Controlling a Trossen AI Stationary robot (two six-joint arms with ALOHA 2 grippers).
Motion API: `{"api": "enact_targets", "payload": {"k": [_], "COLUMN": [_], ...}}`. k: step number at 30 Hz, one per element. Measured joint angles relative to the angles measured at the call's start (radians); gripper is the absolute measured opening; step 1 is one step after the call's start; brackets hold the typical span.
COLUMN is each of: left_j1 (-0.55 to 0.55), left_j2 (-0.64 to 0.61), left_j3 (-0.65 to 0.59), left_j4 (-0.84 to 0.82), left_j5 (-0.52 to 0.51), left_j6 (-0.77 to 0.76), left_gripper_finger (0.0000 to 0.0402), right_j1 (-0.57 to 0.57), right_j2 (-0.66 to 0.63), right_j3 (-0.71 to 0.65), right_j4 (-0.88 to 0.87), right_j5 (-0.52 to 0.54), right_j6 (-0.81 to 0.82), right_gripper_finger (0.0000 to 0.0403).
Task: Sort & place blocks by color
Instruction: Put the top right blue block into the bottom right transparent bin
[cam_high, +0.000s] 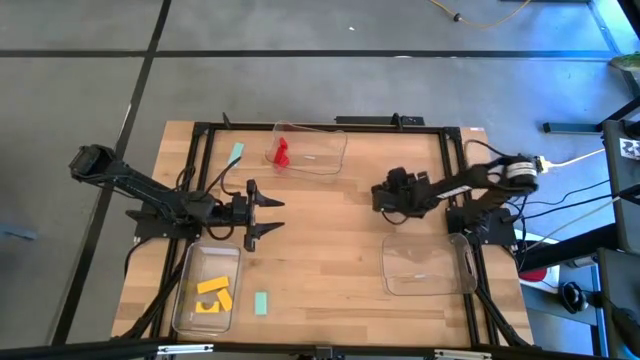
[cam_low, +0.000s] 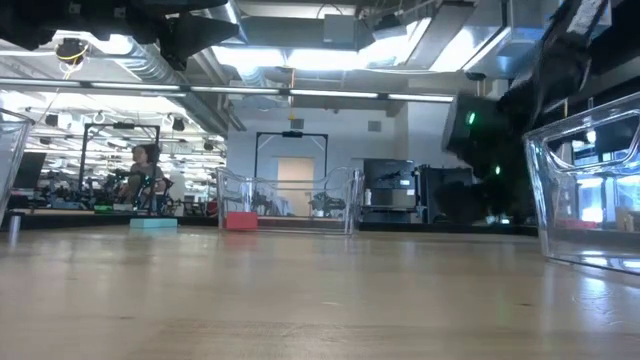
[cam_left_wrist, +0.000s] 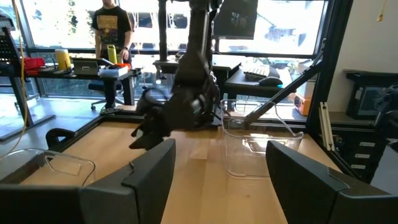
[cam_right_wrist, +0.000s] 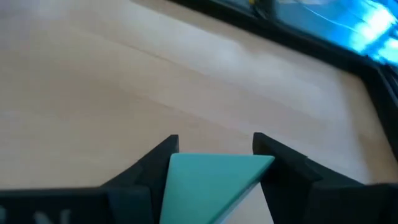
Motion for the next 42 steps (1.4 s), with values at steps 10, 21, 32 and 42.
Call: {"api": "enact_targets", "payload": {"k": [10, 21, 32, 42], "left_j1": [0.000, 0.000, 0.000, 0.000], "left_j2": [0.000, 0.000, 0.000, 0.000], "left_j3": [0.000, 0.000, 0.000, 0.000], "left_j4": [0.003, 0.007, 0.007, -0.004], "left_j5": [0.000, 0.001, 0.002, 0.002], "left_j6": [0.000, 0.004, 0.027, 0.027], "left_gripper_finger": [0.0243, 0.0243, 0.0243, 0.0243], "right_j1": [0.275, 0.345, 0.345, 0.531], "right_j2": [-0.255, -0.270, -0.270, -0.278], "right_j3": [0.000, 0.001, 0.001, 0.257], "right_j4": [0.424, 1.041, 1.017, 0.330], "right_j5": [-0.140, -0.686, -0.686, -0.581], "right_j6": [-0.532, -1.015, -1.004, -0.783], "right_gripper_finger": [0.0183, 0.0183, 0.0183, 0.0183]}}
